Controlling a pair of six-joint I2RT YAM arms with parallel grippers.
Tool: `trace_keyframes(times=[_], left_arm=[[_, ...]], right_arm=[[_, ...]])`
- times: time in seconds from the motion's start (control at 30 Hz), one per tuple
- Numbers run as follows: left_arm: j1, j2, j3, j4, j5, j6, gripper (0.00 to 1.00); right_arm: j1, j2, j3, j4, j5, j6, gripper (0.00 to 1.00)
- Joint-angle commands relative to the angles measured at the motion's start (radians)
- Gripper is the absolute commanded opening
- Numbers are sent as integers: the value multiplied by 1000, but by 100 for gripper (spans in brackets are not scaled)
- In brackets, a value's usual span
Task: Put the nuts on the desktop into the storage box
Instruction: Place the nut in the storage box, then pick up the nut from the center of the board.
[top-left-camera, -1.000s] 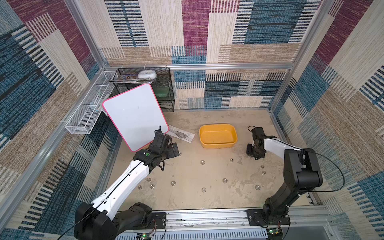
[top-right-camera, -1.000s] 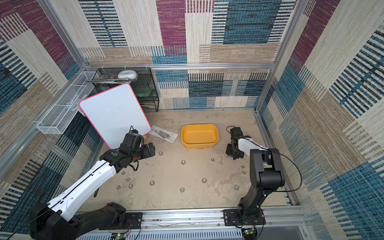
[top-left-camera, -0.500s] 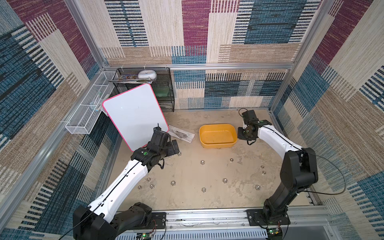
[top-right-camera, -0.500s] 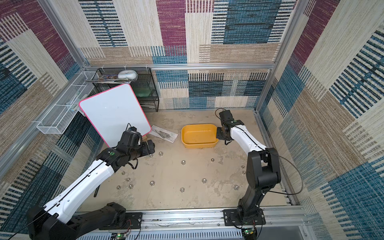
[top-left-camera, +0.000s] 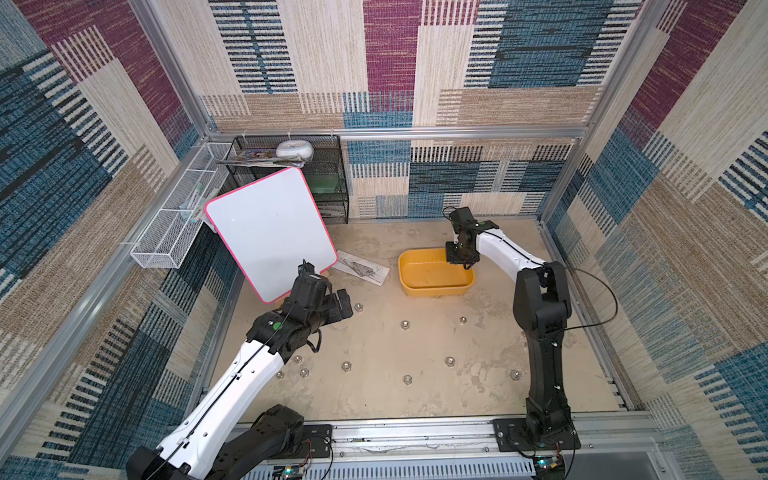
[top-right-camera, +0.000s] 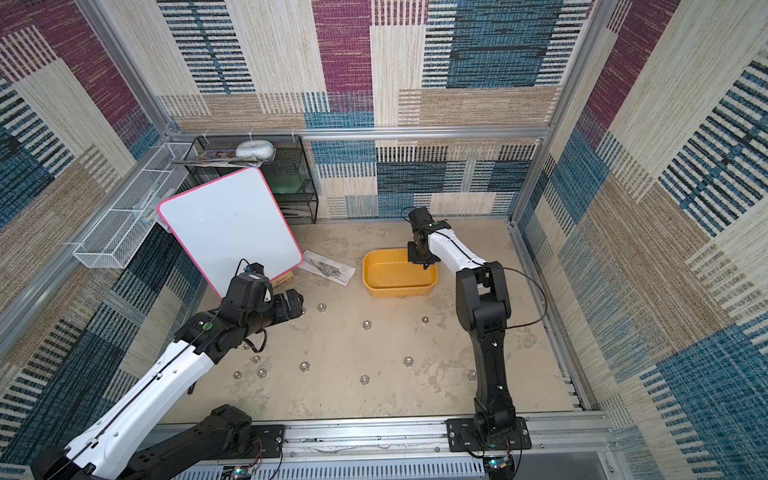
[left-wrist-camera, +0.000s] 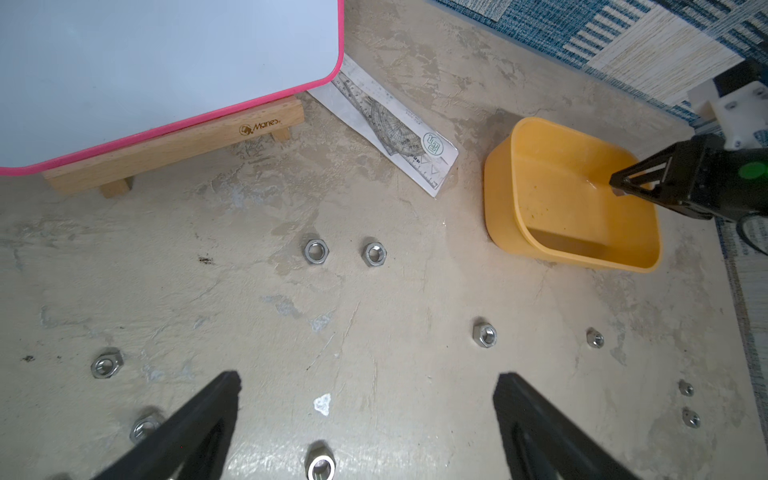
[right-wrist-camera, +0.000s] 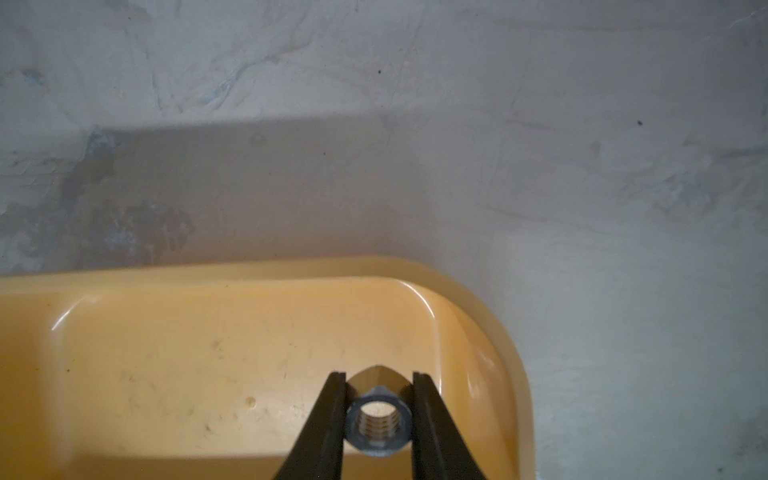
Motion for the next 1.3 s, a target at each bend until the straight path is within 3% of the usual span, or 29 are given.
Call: trace_keyframes(times=[0.0,0.17,0.53,0.67,0.87,1.27], left_arm=[[1,-15,2,-24,-12,8,100],[1,-26,6,-30,-25,23,100],[1,-3,35,-31,-21,93,100],[1,16,62,-31,-11,127,100],[1,55,88,-8,52,165,100],[-10,151,114,54,209,164,100]], right_arm=[[3,59,77,-53,-4,-7,19],[3,112,114,-56,-11,-6,20],[11,43,107,-66,-19,15,48],[11,-30,79,-71,-21,35,49],[11,-246,-137,-27,5,65,51],[-21,-695,-713,-2,141,215,56]])
